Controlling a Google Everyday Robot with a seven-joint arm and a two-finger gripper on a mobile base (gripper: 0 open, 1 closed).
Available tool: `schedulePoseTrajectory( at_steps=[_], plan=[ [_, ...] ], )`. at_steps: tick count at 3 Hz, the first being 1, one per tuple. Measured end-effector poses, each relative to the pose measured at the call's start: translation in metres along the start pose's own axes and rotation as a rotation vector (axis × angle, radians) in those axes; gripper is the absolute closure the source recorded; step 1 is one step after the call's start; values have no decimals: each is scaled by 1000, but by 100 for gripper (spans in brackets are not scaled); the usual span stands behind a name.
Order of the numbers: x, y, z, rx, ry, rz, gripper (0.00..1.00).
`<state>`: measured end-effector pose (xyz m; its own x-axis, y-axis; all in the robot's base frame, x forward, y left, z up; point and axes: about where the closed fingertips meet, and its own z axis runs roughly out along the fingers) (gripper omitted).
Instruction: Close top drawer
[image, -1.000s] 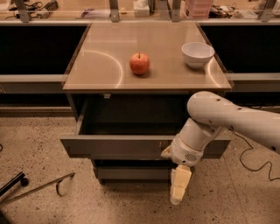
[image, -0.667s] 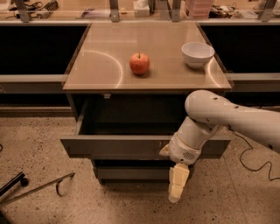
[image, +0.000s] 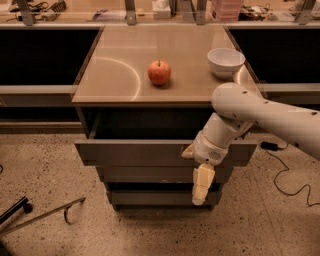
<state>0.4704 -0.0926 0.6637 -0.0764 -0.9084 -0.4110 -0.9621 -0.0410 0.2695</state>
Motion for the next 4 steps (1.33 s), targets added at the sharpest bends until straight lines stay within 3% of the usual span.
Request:
schedulePoseTrajectory(
  at_steps=[1, 2, 4],
  plan=[
    [0, 0, 0, 0, 0, 0, 0],
    [15, -15, -11, 25, 6, 29, 0],
    [41, -69, -54, 106, 21, 81, 0]
  ],
)
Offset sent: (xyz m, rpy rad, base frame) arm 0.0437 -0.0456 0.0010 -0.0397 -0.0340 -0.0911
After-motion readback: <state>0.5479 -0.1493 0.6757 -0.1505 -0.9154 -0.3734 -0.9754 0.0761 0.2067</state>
